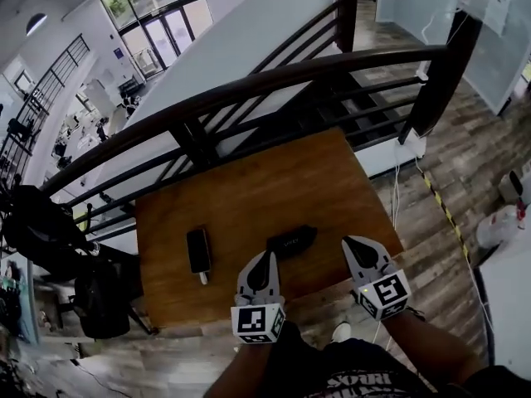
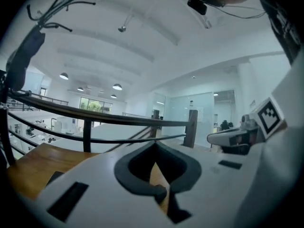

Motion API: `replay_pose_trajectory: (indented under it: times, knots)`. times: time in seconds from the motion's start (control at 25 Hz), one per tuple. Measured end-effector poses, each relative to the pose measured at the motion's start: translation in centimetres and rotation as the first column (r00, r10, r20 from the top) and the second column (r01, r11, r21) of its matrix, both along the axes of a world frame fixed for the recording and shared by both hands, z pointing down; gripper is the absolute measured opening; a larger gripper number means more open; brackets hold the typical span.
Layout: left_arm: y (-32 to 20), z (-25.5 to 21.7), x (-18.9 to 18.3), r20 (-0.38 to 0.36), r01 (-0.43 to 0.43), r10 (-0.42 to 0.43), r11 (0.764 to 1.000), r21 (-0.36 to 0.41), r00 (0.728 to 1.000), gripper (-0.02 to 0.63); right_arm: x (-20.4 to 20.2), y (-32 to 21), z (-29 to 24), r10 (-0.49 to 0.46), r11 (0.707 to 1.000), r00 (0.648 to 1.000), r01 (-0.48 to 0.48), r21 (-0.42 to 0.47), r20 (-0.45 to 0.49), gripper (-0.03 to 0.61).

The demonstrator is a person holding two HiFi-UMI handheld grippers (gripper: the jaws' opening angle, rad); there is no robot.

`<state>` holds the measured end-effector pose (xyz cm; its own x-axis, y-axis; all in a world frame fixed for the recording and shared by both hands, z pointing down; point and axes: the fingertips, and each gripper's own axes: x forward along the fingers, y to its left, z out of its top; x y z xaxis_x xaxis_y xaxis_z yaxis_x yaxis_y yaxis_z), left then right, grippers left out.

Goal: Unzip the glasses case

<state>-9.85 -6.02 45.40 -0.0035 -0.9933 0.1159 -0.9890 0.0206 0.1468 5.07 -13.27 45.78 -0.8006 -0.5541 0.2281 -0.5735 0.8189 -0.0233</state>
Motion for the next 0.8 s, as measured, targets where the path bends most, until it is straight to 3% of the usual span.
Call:
replay_pose_trajectory:
  times: [0.24, 0.44, 0.6, 0.8]
  knots:
    - [5.6, -3.5, 5.7, -0.004, 0.092, -0.092, 0.994, 0.067, 0.996, 0.005, 4.0, 4.1, -2.9, -0.086, 0.996, 0.993, 0.085, 0.021, 0.078, -0.002]
    - [10.3, -5.1, 8.3, 0.030, 0.143, -0.146, 0.986, 0.085, 0.989, 0.005, 6.5, 7.9, -3.5, -0.135, 0.990, 0.989, 0.132, 0.048, 0.065, -0.002]
    - [13.2, -6.9, 8.8, 0.061, 0.154, -0.161, 0.982, 0.112, 0.985, 0.005, 7.2, 10.9, -5.2, -0.155, 0.986, 0.984, 0.148, 0.080, 0.083, -0.002]
    - [16.9, -6.8, 10.4, 0.048, 0.128, -0.134, 0.986, 0.111, 0.990, 0.005, 8.0, 14.8, -5.3, -0.126, 0.990, 0.988, 0.119, 0.077, 0.092, -0.002]
